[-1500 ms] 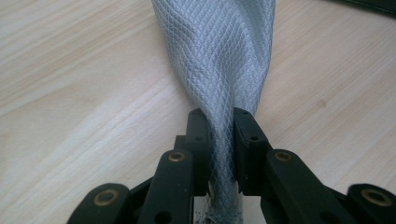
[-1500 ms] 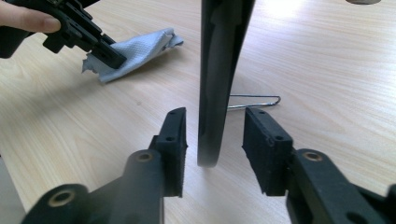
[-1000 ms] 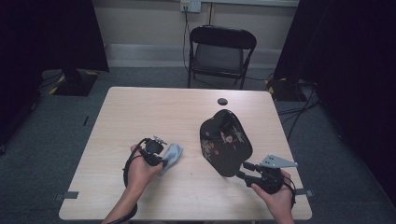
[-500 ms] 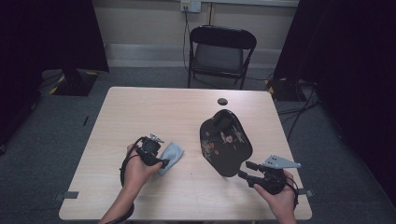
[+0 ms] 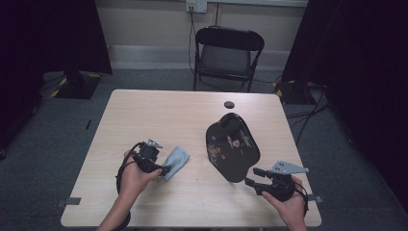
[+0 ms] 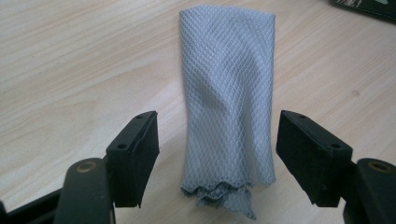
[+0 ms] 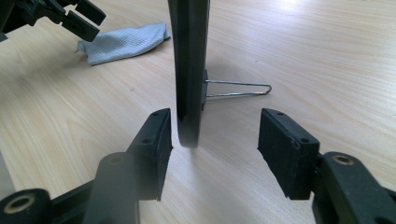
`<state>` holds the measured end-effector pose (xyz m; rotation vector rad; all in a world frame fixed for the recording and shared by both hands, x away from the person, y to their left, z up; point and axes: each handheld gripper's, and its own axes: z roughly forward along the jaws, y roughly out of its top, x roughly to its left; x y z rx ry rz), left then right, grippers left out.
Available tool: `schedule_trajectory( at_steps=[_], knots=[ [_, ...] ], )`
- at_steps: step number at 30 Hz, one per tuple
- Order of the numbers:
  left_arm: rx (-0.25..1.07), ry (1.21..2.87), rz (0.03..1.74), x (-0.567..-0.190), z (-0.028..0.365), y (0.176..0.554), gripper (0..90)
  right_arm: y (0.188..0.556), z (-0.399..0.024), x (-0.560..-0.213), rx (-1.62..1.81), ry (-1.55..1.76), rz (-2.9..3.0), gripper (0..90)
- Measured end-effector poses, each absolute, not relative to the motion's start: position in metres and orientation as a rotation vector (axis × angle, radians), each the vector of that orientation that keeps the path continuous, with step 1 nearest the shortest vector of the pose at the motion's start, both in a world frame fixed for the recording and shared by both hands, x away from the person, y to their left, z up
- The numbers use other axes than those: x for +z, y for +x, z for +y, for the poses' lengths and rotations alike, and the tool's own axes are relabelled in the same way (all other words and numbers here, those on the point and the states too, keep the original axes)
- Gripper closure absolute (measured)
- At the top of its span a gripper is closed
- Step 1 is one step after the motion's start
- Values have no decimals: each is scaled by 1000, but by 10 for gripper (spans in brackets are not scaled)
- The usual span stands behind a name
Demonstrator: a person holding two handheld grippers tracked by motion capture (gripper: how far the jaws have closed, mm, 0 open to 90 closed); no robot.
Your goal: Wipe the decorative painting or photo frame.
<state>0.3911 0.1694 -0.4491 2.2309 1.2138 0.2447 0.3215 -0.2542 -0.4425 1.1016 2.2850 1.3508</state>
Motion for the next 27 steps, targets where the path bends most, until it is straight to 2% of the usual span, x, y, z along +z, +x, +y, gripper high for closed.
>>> schedule_trajectory(
  at_steps=[27],
  knots=[
    [216,2175,1253,-455,209,381,266,322,-275,-458,1285,1141,2273,355]
  ],
)
